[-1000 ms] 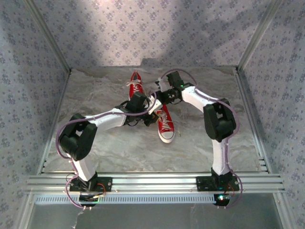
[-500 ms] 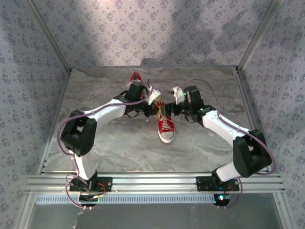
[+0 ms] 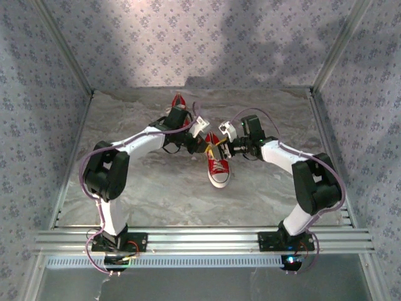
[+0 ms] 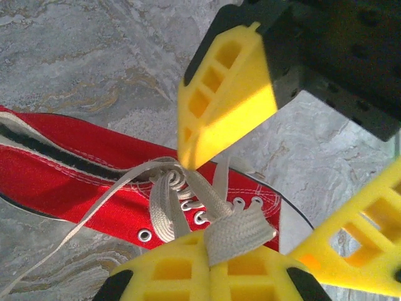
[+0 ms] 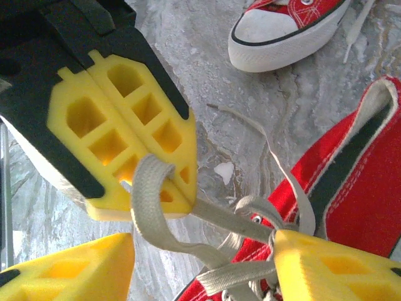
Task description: Tie the shoes
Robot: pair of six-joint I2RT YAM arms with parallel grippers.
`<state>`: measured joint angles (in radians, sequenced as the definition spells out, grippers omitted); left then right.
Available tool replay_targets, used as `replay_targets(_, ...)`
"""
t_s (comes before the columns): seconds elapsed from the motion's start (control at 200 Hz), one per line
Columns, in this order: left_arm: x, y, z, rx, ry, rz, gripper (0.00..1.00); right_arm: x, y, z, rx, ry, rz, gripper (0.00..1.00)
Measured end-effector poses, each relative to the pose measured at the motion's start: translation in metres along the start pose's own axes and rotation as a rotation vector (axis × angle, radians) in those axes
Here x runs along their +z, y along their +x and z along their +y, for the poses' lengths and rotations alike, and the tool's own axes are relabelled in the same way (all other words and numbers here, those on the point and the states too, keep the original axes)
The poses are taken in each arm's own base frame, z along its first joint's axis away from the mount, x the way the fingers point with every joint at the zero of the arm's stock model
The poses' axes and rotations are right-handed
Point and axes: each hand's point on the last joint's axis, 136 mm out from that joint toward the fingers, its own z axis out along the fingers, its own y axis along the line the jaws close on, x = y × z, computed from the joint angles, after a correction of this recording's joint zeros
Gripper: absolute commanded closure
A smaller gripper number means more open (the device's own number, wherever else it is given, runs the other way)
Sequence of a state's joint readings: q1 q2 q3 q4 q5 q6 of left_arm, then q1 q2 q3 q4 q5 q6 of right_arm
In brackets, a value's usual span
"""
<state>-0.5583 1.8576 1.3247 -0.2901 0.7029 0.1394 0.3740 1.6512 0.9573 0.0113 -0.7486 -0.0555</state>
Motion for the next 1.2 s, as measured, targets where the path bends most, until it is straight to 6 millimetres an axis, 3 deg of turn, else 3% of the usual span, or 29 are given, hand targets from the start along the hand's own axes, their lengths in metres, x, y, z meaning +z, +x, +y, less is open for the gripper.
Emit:
replay_targets(0.125,0.0,-0.005,0.001,-0.004,0.033,-0.011,1.0,0.004,-0.001,0.002,-0.002,-0.042,-0.001,0.46)
replay_targets(0.21,0.001,-0.005,0.0,-0.007,0.055,-0.012,1.0,0.006,-0.004,0.005,-0.012,-0.072,-0.008,0.54)
replay_targets(0.43,0.001,-0.009,0.0,-0.022,0.097,-0.011,1.0,0.004,-0.009,0.005,-0.006,-0.099,-0.028,1.0)
replay_targets(0.535,0.001,-0.011,0.0,-0.017,0.099,-0.015,0.99,0.002,-0.012,0.001,-0.001,-0.097,-0.041,1.0)
replay_targets(0.655,0.0,-0.011,0.004,-0.014,0.083,-0.02,0.62,0.0,-0.012,-0.004,0.01,-0.072,-0.062,1.0)
replay_targets(0.715,0.001,-0.008,0.01,-0.015,0.051,-0.02,0.54,-0.003,-0.012,-0.01,0.021,-0.042,-0.075,1.0)
replay_targets(0.969,-0.009,0.026,0.055,-0.056,-0.195,0.031,0.45,-0.016,-0.022,-0.019,0.031,0.039,-0.133,1.0)
replay_targets(1.204,-0.016,0.044,0.088,0.039,-0.384,0.094,0.33,-0.018,-0.027,-0.025,0.047,0.068,-0.152,1.0)
